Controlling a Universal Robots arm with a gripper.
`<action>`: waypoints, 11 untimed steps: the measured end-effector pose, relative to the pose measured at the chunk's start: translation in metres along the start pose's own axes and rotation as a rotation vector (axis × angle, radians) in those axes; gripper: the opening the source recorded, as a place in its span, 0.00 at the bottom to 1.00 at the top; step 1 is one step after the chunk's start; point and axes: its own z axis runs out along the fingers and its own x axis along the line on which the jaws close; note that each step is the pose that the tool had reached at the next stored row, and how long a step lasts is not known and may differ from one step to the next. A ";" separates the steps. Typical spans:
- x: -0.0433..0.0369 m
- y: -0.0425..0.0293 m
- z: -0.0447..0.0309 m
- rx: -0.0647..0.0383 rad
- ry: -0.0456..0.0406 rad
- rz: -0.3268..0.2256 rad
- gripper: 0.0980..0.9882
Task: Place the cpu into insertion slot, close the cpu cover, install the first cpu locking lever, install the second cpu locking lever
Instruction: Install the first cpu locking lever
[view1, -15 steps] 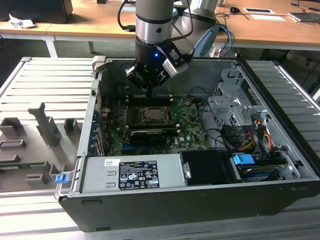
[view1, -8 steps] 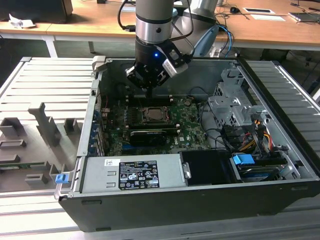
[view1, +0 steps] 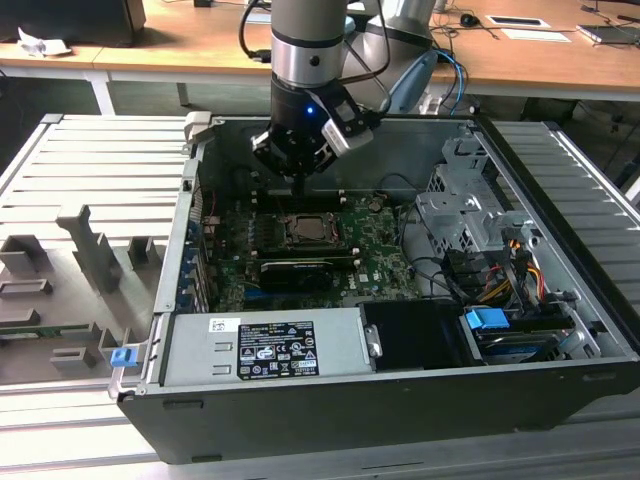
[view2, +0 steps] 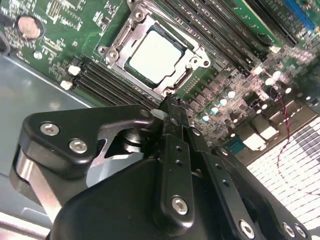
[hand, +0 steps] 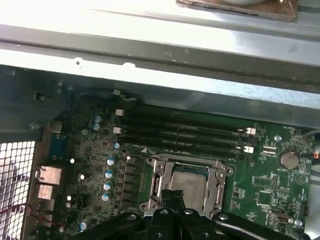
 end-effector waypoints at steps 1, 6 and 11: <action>0.0000 0.0000 0.0002 0.000 -0.0009 0.016 0.01; 0.0110 0.0012 0.0009 -0.001 -0.0040 0.074 0.01; 0.0215 0.0024 0.0016 -0.001 -0.0042 0.079 0.01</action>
